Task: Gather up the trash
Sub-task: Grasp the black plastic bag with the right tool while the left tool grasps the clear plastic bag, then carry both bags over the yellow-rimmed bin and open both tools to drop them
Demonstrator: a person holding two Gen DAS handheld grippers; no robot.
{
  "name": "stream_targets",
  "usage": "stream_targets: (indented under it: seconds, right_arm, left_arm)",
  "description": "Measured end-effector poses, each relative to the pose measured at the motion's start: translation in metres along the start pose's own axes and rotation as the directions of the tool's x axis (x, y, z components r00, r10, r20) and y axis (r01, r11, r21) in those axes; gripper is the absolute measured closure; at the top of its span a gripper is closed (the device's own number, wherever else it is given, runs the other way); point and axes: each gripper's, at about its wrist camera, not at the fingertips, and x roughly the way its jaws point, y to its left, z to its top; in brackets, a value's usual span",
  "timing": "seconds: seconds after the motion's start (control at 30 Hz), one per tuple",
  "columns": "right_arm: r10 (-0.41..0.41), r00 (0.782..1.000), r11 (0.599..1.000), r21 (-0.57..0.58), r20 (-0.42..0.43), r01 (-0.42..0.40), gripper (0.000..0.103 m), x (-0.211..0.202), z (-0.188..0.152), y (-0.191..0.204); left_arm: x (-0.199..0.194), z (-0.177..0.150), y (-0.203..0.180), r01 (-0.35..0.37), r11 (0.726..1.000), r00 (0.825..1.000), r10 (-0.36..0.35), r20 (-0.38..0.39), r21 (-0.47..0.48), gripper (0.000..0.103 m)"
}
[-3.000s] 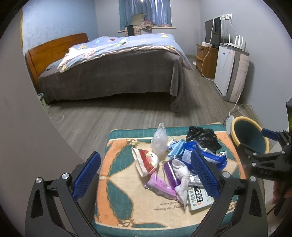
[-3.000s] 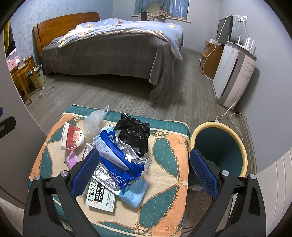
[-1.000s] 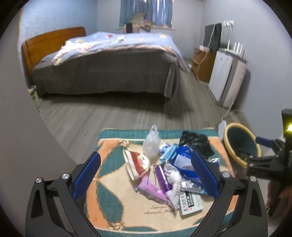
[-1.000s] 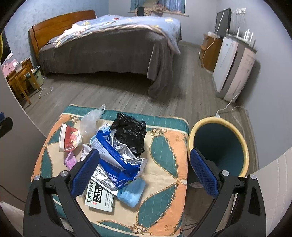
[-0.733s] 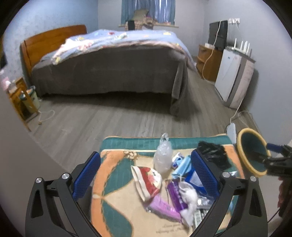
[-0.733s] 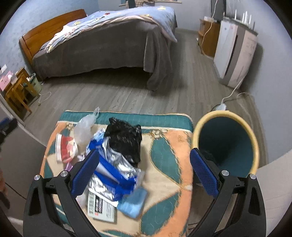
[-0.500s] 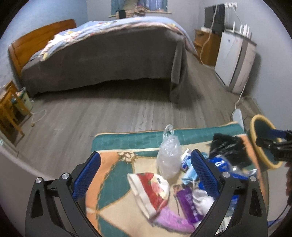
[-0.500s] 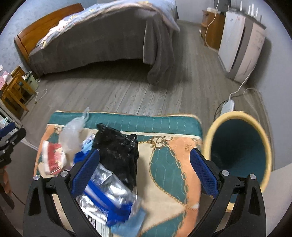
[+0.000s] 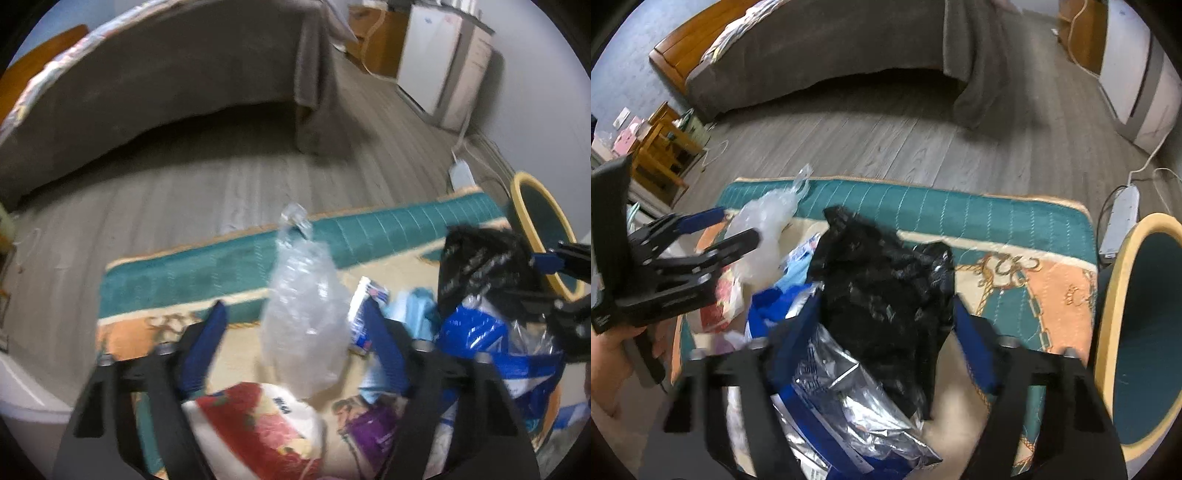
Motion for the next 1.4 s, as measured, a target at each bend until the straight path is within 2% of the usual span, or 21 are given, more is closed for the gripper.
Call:
stream_targets:
  seconds: [0.1,0.2,0.3,0.43,0.53,0.73,0.87,1.07,1.4]
  right_arm:
    - [-0.008,1.000,1.000,-0.023,-0.002,0.008,0.078,-0.004,-0.004,0.000]
    - [-0.007,1.000,0.999,-0.032,0.003,0.007,0.086,-0.013,-0.007,0.000]
    - [-0.024,0.999,0.998,-0.056,0.029,0.026,0.092,-0.028,-0.010,0.004]
    - [-0.058,0.994,0.992,-0.110,0.095,0.068,0.094,-0.059,-0.013,0.013]
    - [-0.065,0.988,0.987,-0.138,0.141,0.085,0.094,-0.083,-0.013,0.020]
    - [-0.039,0.977,0.989,-0.128,0.211,0.067,0.094,-0.123,-0.013,0.011]
    - [-0.042,0.968,0.995,-0.075,0.247,0.063,0.094,-0.144,-0.015,-0.005]
    - [-0.149,0.941,0.988,0.007,0.304,0.154,0.094,-0.166,-0.015,-0.038]
    - [-0.288,0.909,0.954,0.176,0.301,0.244,0.094,-0.180,-0.022,-0.112]
  left_arm:
    - [0.002,-0.007,-0.010,-0.004,0.999,1.000,0.005,-0.028,0.053,0.063]
    - [-0.010,-0.014,-0.015,-0.019,0.995,1.000,0.020,-0.011,0.096,0.077]
    - [-0.030,-0.018,-0.015,-0.035,0.994,0.999,0.033,0.020,0.104,0.081]
    - [-0.069,-0.019,-0.015,-0.072,0.992,0.994,0.063,0.089,0.107,0.082]
    - [-0.094,-0.017,-0.018,-0.065,0.993,0.990,0.052,0.129,0.099,0.083]
    - [-0.133,-0.007,-0.046,-0.034,0.995,0.977,0.012,0.212,0.096,0.083]
    - [-0.150,-0.001,-0.070,-0.008,0.995,0.967,-0.019,0.255,0.102,0.083]
    - [-0.157,0.011,-0.116,0.032,0.989,0.961,-0.071,0.268,0.147,0.083]
    - [-0.124,0.029,-0.199,0.124,0.963,0.965,-0.173,0.198,0.241,0.083]
